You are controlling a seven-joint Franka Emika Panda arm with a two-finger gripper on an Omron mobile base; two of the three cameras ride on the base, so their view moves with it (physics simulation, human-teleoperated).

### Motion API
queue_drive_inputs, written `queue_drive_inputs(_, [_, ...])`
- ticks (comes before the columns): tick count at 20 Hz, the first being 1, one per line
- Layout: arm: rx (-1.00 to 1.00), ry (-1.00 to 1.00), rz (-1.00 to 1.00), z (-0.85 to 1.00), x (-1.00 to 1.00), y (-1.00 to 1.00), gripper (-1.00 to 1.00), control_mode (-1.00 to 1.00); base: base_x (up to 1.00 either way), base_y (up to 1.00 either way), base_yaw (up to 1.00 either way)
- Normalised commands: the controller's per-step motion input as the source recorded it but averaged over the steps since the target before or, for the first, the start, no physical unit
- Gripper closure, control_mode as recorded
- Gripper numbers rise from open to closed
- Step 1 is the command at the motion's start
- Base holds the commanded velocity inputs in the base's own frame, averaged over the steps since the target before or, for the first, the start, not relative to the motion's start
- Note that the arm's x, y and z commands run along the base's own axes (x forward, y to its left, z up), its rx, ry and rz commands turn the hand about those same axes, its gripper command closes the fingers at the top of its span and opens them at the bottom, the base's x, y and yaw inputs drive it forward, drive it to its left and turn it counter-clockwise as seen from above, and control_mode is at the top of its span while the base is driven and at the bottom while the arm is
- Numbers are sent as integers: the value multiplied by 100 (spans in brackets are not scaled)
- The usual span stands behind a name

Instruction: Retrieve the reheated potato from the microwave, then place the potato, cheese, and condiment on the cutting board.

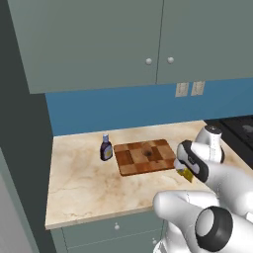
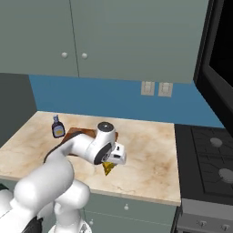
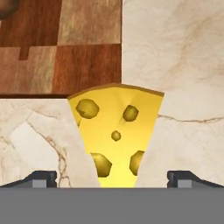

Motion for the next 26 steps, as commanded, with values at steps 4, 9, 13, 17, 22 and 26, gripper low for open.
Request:
queue_drive_inputs(4, [0,0,-4,-11,10,-16,-100,-100,0,0,0])
queue_drive_inputs(9, [0,1,-2,-17,9,-7,-100,-100,0,0,0])
queue_drive_inputs(13, [0,4,0,-23,0,1,-100,-100,0,0,0])
queue_drive_inputs(17, [0,3,0,-23,0,12,-100,-100,0,0,0])
queue_drive_inputs(22, [0,1,0,-24,1,18,-100,-100,0,0,0])
queue_drive_inputs(26, [0,0,0,-21,12,25,100,-100,0,0,0])
